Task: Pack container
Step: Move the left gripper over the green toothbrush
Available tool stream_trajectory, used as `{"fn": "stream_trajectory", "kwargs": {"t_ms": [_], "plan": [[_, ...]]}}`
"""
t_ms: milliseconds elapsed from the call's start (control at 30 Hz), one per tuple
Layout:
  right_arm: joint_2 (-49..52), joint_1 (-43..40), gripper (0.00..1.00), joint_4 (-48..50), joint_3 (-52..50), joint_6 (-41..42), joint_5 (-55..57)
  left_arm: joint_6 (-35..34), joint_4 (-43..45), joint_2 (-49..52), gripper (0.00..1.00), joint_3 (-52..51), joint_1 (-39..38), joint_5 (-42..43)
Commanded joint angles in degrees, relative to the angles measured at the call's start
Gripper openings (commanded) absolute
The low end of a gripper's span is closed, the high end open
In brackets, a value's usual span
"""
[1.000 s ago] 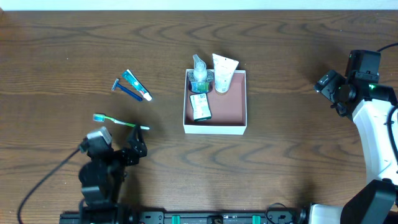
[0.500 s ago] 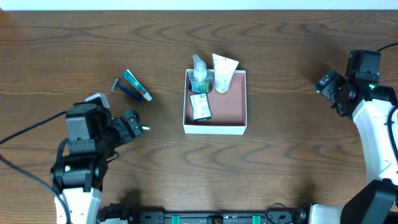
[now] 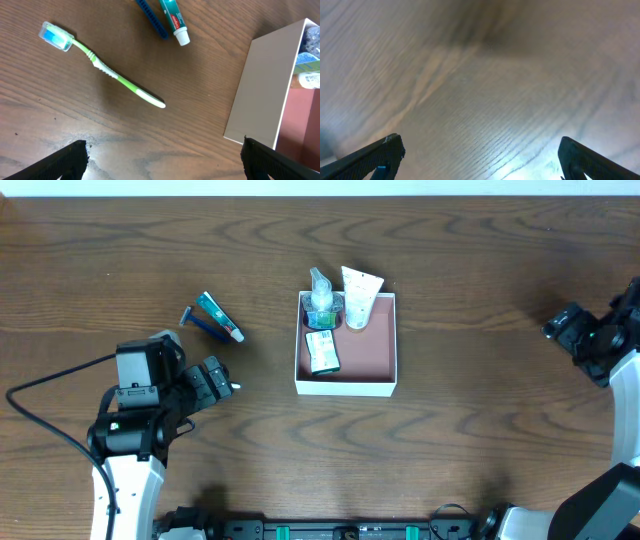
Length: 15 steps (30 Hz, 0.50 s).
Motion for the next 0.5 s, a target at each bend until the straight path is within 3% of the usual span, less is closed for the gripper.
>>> {"fn": "stream_trajectory", "kwargs": {"t_ms": [0, 233, 467], "plan": [[0.1, 1.7, 0.99, 1.1, 0.3, -14.0, -2.8, 0.8, 0.7, 1.1, 0.98, 0.9, -0.2, 0.2], [0.1, 6.7, 0.99, 8.1, 0.3, -34.2, -2.2, 0.8, 2.4, 1.8, 0.98, 0.9, -0.2, 0.1], [0.2, 8.0, 0.99, 11.2, 0.3, -34.9, -2.2, 0.7, 3.2, 2.5, 0.99, 0.9, -0.1, -0.3]]}}
